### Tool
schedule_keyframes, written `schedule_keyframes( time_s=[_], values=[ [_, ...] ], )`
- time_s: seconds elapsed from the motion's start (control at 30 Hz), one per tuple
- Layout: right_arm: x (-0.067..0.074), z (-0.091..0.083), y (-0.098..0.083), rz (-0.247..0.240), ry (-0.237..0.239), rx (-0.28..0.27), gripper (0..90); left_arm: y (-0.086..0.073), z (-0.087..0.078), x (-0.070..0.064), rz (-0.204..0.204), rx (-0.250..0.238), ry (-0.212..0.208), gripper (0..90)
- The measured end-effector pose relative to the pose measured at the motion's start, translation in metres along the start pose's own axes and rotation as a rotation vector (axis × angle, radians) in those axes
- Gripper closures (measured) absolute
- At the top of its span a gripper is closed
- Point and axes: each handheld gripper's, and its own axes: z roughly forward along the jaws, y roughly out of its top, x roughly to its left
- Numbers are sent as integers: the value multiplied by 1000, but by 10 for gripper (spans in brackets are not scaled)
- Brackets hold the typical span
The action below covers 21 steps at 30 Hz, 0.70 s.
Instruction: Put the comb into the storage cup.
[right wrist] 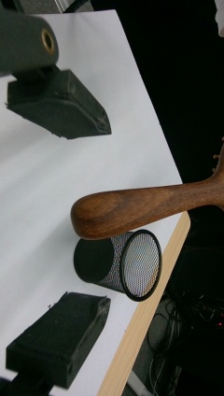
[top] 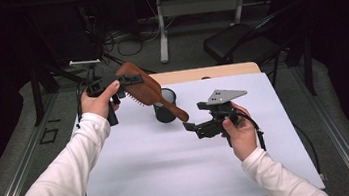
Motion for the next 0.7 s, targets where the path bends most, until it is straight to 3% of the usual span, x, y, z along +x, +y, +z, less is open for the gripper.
schedule_keyframes(
  time_s=[0.03, 0.07, 0.17, 0.7],
  values=[
    [0, 0, 0, -3, -8, 3, 121, 1, -1, 1, 1, 0, 1, 482],
    [-1, 1, 0, 1, 7, 3, 48, 2, -2, 2, 4, -1, 9, 481],
    [-1, 1, -1, 5, 26, 4, 0, 3, -3, 3, 1, -11, 11, 482],
    [-3, 1, -1, 10, 20, 8, 0, 15, -12, 10, -3, -73, 49, 482]
  ],
)
